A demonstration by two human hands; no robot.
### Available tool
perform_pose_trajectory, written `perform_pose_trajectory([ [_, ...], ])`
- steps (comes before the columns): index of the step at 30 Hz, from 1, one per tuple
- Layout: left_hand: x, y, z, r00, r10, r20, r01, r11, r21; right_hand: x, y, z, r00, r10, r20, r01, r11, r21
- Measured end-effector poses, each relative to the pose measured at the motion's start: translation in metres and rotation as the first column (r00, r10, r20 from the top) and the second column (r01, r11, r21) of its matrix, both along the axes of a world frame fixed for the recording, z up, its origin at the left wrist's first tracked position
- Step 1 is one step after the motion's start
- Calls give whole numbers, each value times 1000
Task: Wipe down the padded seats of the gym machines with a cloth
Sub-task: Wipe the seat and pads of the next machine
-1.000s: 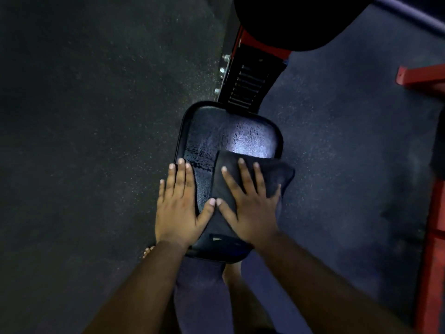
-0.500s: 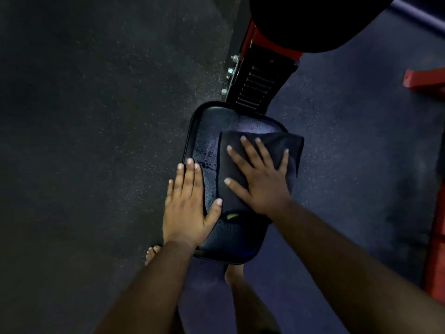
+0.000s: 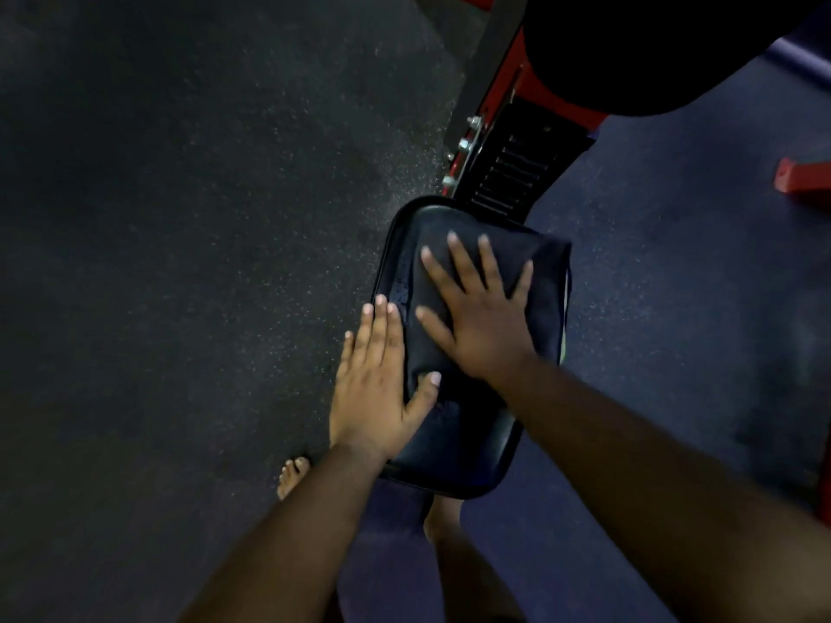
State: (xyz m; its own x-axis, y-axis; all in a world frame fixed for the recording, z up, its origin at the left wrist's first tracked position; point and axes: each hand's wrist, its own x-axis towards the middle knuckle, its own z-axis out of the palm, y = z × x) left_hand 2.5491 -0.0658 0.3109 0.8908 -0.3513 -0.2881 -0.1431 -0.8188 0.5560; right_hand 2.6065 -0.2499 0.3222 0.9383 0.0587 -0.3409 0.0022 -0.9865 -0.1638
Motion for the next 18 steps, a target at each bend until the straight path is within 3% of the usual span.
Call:
perform_pose_trajectory([
  [5, -3, 8, 0, 981, 195, -7, -185, 917, -352, 99, 27, -13, 975, -217, 52, 218, 976, -16],
  [9, -5, 24, 1, 903, 410, -132, -414, 745, -522, 29, 70, -5, 998, -31, 61, 33, 999, -33],
  [14, 11, 53, 19, 688, 537, -488, -725, 495, -478, -68, 114, 8, 991, 125, 51, -124, 992, -22],
  [15, 13, 60, 22, 690, 520, -504, -724, 515, -460, -82, 115, 10, 988, 152, 42, -151, 988, -14],
  [18, 6, 68, 18, 824, 388, -413, -542, 753, -374, -132, 99, 14, 971, 232, 55, -234, 972, 33],
])
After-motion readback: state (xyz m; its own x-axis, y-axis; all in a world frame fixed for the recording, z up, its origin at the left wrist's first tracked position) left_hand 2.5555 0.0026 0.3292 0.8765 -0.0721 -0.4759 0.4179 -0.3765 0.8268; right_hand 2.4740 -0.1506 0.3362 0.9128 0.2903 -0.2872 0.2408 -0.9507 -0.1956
